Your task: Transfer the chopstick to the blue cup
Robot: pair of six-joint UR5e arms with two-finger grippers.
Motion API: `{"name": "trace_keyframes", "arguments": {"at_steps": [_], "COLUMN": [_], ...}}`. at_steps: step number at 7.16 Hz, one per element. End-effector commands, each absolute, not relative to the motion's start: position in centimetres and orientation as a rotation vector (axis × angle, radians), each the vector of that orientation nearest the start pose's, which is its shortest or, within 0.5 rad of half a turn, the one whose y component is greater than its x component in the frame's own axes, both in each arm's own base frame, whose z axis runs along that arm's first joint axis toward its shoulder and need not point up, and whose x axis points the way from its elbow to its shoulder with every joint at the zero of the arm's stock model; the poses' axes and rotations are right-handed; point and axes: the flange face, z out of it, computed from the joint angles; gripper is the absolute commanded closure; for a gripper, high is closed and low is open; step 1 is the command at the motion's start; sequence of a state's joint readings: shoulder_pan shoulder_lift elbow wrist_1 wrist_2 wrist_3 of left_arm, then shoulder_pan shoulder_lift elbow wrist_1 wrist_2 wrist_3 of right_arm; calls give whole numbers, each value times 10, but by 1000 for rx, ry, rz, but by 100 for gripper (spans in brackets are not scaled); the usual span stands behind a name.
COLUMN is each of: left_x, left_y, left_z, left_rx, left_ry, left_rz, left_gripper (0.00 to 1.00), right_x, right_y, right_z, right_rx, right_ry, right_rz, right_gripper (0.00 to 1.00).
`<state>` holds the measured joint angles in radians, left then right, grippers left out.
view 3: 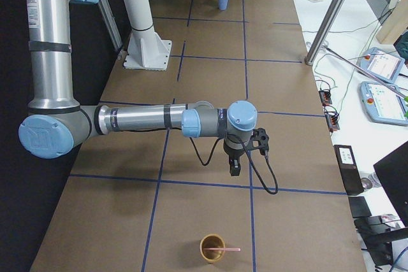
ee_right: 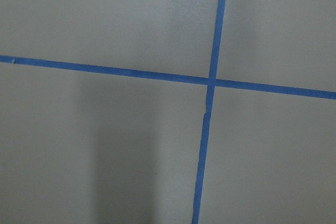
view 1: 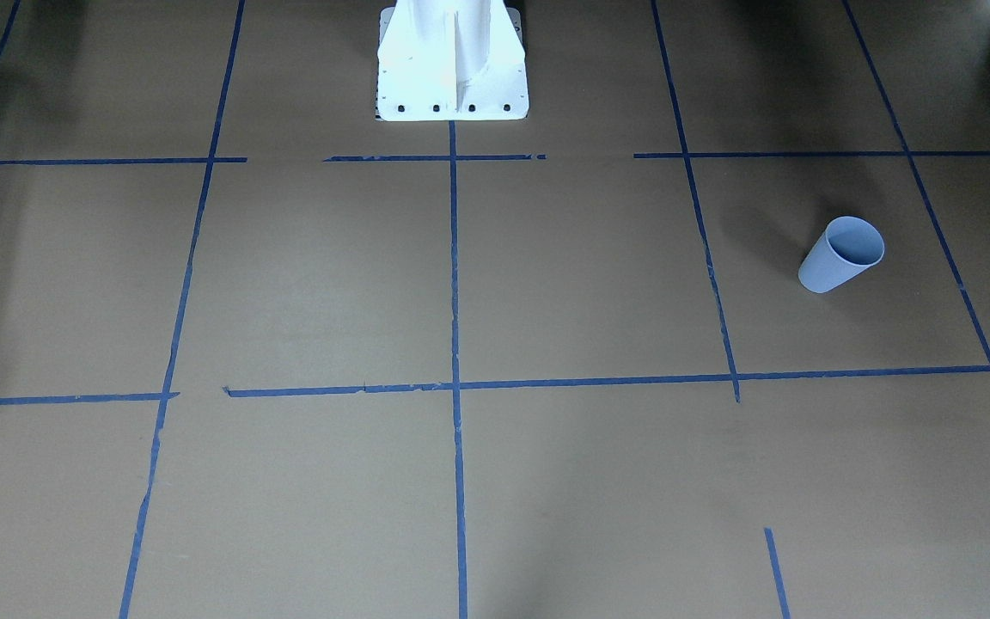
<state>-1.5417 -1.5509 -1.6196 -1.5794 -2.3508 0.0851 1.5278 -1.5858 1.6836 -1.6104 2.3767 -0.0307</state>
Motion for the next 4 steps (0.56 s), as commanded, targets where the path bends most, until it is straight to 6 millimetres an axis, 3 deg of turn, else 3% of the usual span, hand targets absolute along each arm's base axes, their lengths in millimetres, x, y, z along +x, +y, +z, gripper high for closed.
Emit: {"name": "trace_keyframes", "arguments": {"at_steps": [1,4], "left_x": [-48,-48], "left_y": [-485,-486], "left_z": [645,641], "left_rx": [61,67], "left_ry": [778,789], "left_rz": [127,129], "left_gripper": [0,0], "right_x": [41,41], "right_y": [-489,-489], "right_z": [613,607], "right_rx": [49,65], "right_ry": [-806,-806], "right_rz": [-92,-105], "right_gripper": [0,0]}}
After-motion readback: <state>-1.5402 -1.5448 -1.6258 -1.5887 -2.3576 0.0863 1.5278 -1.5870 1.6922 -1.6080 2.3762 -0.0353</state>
